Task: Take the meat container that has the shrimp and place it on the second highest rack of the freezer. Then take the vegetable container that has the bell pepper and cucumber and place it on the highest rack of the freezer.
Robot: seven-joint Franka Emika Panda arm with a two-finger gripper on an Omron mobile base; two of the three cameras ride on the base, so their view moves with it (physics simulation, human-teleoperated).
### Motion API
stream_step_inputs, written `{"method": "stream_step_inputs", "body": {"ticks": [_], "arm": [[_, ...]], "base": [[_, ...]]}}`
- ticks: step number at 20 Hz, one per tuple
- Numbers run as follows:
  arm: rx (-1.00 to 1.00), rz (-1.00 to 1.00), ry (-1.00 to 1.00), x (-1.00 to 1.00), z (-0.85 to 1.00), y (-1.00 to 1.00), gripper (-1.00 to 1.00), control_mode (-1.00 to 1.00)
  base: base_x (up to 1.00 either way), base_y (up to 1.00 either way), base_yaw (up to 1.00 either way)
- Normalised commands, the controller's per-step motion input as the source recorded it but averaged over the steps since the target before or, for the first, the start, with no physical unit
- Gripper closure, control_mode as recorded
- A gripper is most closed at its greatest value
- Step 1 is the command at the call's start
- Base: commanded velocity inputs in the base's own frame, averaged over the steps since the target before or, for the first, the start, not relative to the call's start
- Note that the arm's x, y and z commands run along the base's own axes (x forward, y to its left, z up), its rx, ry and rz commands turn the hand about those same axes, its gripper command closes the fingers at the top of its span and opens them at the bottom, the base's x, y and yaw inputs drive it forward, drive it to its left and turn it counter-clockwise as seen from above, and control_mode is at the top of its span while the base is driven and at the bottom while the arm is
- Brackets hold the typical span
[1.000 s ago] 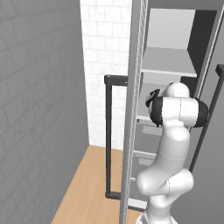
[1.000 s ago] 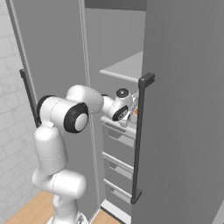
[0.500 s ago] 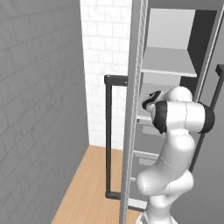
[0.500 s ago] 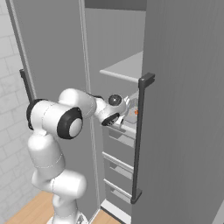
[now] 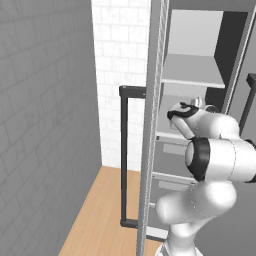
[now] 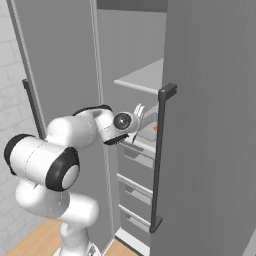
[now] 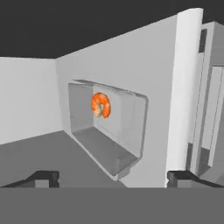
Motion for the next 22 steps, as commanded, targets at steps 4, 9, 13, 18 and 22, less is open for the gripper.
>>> {"method": "stream_step_inputs", "body": {"ticks": [4,9,13,18,22], "arm": [[0.00,0.00,0.00,-1.00,0.47,0.04,-1.00,-1.00],[0.00,0.00,0.00,-0.89,0.98,0.00,-1.00,-1.00],[0.00,0.00,0.05,-0.77,1.00,0.00,-1.00,-1.00],[0.00,0.00,0.17,-0.64,1.00,0.00,-1.00,-1.00],[0.00,0.00,0.27,-0.56,1.00,0.00,-1.00,-1.00]], "base": [[0.00,0.00,0.00],[0.00,0.00,0.00],[0.00,0.00,0.00],[0.00,0.00,0.00],[0.00,0.00,0.00]]}}
